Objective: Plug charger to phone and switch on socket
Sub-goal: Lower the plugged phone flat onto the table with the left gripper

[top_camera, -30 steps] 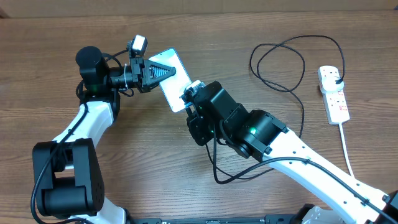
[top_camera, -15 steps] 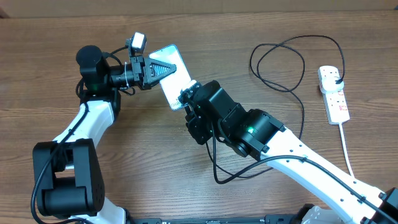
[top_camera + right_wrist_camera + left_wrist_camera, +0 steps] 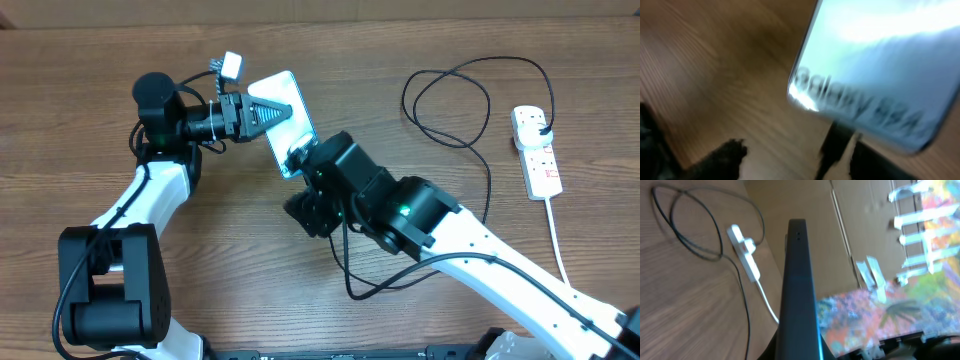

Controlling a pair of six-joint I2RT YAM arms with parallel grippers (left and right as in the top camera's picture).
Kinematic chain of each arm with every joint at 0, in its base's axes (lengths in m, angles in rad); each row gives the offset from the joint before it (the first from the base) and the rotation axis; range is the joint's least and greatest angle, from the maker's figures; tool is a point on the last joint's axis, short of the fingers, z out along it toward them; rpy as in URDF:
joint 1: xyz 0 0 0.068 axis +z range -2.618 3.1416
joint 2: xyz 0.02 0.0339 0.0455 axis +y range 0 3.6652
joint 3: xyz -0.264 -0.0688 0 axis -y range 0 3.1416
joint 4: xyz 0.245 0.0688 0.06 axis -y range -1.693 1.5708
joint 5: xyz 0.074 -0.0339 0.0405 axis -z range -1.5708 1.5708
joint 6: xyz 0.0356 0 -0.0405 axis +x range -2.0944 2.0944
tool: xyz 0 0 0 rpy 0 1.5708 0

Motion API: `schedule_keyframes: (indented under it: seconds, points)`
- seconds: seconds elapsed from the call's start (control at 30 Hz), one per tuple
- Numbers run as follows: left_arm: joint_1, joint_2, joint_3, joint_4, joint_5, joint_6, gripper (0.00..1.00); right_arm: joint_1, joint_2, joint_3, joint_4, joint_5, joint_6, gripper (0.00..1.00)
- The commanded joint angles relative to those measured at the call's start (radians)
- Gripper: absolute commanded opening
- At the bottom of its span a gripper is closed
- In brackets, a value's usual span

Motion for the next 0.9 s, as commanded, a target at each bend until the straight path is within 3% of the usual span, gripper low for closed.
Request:
schedule_keyframes:
  seconds: [0.0, 0.13, 0.23, 0.3, 0.33, 0.4, 0.43, 0.5, 0.53, 0.6, 0.67, 0.73, 0.87]
  points:
    - [-0.058, -0.001, -0.01, 0.036, 0.001, -0.049, 0.04, -0.006, -0.154, 0.129, -0.014, 0.034, -0.002, 0.97]
    - [-0.14, -0.001, 0.01, 0.262, -0.178, -0.238, 0.04, -0.006, -0.316, 0.193, -0.098, 0.152, -0.002, 1.0]
    - [-0.241, -0.001, 0.094, 0.261, -0.258, -0.183, 0.04, -0.006, -0.467, 0.196, -0.138, 0.333, 0.062, 1.0]
    - [-0.286, -0.001, 0.152, 0.122, -0.272, -0.028, 0.04, -0.006, -0.526, 0.196, -0.164, 0.425, 0.113, 1.0]
    - [-0.319, 0.002, 0.223, -0.155, -0.286, 0.176, 0.04, -0.006, -0.576, 0.196, -0.188, 0.477, 0.153, 1.0]
    - [-0.331, 0.008, 0.29, -0.492, -0.315, 0.418, 0.04, -0.006, -0.615, 0.196, -0.208, 0.481, 0.174, 1.0]
    - [-0.33, 0.014, 0.331, -0.776, -0.377, 0.625, 0.04, -0.006, -0.622, 0.196, -0.214, 0.481, 0.183, 1.0]
    - [-0.308, 0.021, 0.354, -1.12, -0.552, 0.869, 0.04, -0.006, -0.617, 0.186, -0.211, 0.481, 0.183, 1.0]
    - [-0.296, 0.024, 0.354, -1.221, -0.636, 0.93, 0.04, -0.006, -0.612, 0.178, -0.205, 0.481, 0.183, 1.0]
    - [-0.277, 0.038, 0.354, -1.365, -0.747, 1.022, 0.04, -0.006, -0.592, 0.164, -0.189, 0.479, 0.183, 1.0]
    - [-0.256, 0.077, 0.354, -1.456, -0.745, 1.122, 0.04, -0.006, -0.54, 0.163, -0.166, 0.466, 0.201, 1.0]
    - [-0.249, 0.132, 0.354, -1.476, -0.707, 1.178, 0.04, -0.006, -0.496, 0.163, -0.147, 0.466, 0.234, 1.0]
    - [-0.249, 0.262, 0.354, -1.435, -0.618, 1.18, 0.04, -0.006, -0.388, 0.163, -0.134, 0.465, 0.327, 1.0]
